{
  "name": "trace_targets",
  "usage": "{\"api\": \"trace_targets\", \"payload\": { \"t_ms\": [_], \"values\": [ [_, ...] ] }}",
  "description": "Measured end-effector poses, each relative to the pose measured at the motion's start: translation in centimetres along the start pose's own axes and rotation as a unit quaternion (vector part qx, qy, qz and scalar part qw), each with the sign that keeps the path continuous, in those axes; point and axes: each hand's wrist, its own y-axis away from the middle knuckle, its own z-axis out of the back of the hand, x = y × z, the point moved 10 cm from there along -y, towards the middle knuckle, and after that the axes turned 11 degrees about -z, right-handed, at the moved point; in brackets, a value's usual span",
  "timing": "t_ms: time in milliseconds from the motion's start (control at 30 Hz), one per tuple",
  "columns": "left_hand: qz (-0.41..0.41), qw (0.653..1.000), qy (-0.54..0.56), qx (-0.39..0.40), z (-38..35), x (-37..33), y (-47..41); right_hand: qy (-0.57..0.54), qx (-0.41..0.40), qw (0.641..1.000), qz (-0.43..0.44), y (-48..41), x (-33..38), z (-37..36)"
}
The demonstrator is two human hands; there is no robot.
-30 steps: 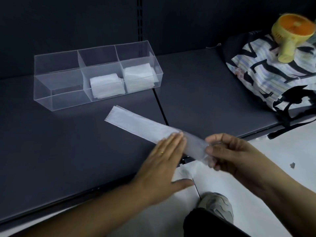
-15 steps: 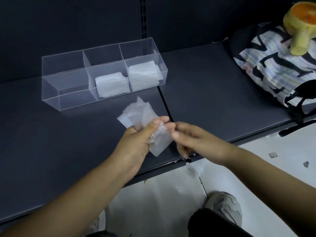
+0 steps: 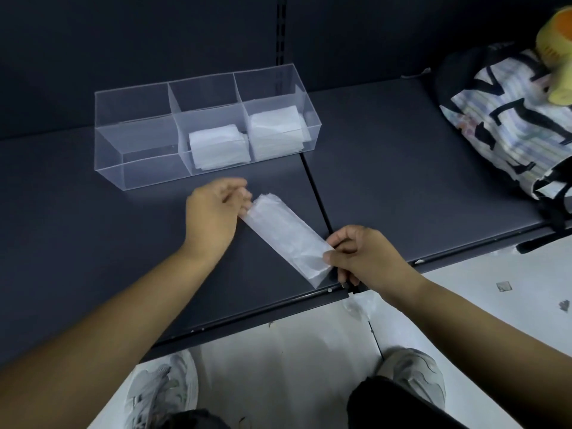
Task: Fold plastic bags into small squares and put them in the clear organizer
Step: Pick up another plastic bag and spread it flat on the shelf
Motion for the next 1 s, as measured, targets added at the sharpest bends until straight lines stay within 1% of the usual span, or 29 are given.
{"api": "trace_targets", "payload": {
  "t_ms": [33, 67, 100, 133, 167, 200, 233, 267, 300, 367, 433, 467, 533, 567, 600, 633, 700, 733, 767, 833, 933, 967, 1000],
  "values": [
    [-0.112, 0.991, -0.077, -0.005, 0.5, -2.5, 0.5, -0.001, 0.002, 1.0, -0.003, -0.1, 0.0, 0.0],
    [-0.221, 0.966, -0.135, 0.015, 0.0, -4.8, 1.8, -0.003, 0.006, 1.0, -0.005, -0.1, 0.1, 0.0],
    [-0.298, 0.938, -0.16, 0.073, -1.7, -6.2, 3.8, -0.006, 0.012, 1.0, -0.01, -0.1, 0.2, -0.1],
    [-0.335, 0.913, -0.171, 0.158, -3.9, -6.7, 6.1, -0.009, 0.019, 1.0, -0.016, -0.1, 0.2, -0.1],
    [-0.343, 0.887, -0.188, 0.246, -6.2, -6.2, 8.3, -0.013, 0.027, 0.999, -0.023, 0.0, 0.3, -0.2],
    [-0.336, 0.861, -0.21, 0.318, -7.9, -5.4, 10.3, -0.018, 0.038, 0.999, -0.031, 0.2, 0.4, -0.3],
    [-0.326, 0.844, -0.233, 0.355, -8.8, -4.7, 11.7, -0.023, 0.053, 0.998, -0.04, 0.5, 0.5, -0.4],
    [-0.32, 0.841, -0.25, 0.357, -9.1, -4.1, 12.3, -0.033, 0.068, 0.996, -0.053, 0.8, 0.6, -0.6],
    [-0.316, 0.848, -0.257, 0.339, -8.8, -4.0, 12.4, -0.048, 0.086, 0.993, -0.067, 1.2, 0.7, -0.7],
    [-0.317, 0.875, -0.237, 0.28, -7.7, -4.8, 11.9, -0.081, 0.122, 0.986, -0.084, 2.2, 1.1, -1.0],
    [-0.321, 0.898, -0.198, 0.225, -6.7, -5.7, 11.3, -0.099, 0.147, 0.982, -0.073, 3.1, 1.9, -0.8],
    [-0.306, 0.909, -0.176, 0.222, -6.4, -5.7, 11.0, -0.096, 0.14, 0.984, -0.05, 3.4, 2.5, -0.3],
    [-0.252, 0.93, -0.146, 0.226, -5.6, -5.2, 10.1, -0.049, 0.074, 0.995, 0.038, 3.4, 4.0, 1.8],
    [-0.227, 0.938, -0.132, 0.227, -5.4, -4.7, 9.7, -0.018, 0.044, 0.995, 0.09, 3.4, 4.8, 2.5],
    [-0.204, 0.946, -0.111, 0.226, -5.3, -4.1, 9.2, 0.005, 0.044, 0.99, 0.131, 3.4, 5.5, 2.4],
    [-0.179, 0.954, -0.084, 0.226, -5.3, -3.6, 8.9, 0.02, 0.073, 0.985, 0.156, 3.3, 5.8, 1.5],
    [-0.123, 0.968, -0.033, 0.218, -5.2, -2.7, 8.2, 0.039, 0.138, 0.977, 0.159, 2.4, 5.3, -1.0],
    [-0.094, 0.972, -0.01, 0.214, -5.2, -2.2, 7.9, 0.05, 0.145, 0.976, 0.154, 1.7, 4.9, -1.9],
    [-0.062, 0.976, 0.011, 0.209, -5.2, -1.7, 7.5, 0.06, 0.135, 0.978, 0.147, 1.0, 4.7, -2.4],
    [0.014, 0.978, 0.067, 0.198, -5.3, -0.8, 7.1, 0.069, 0.082, 0.986, 0.127, -0.7, 4.3, -2.3],
    [0.143, 0.96, 0.188, 0.149, -5.3, 0.9, 6.8, 0.055, 0.024, 0.994, 0.091, -2.2, 4.0, -1.6],
    [0.168, 0.956, 0.204, 0.124, -5.0, 1.4, 6.7, 0.053, 0.017, 0.995, 0.083, -2.5, 4.0, -1.5],
    [0.172, 0.961, 0.195, 0.097, -4.3, 1.6, 6.4, 0.053, 0.012, 0.996, 0.074, -2.8, 4.0, -1.6]
  ]
}}
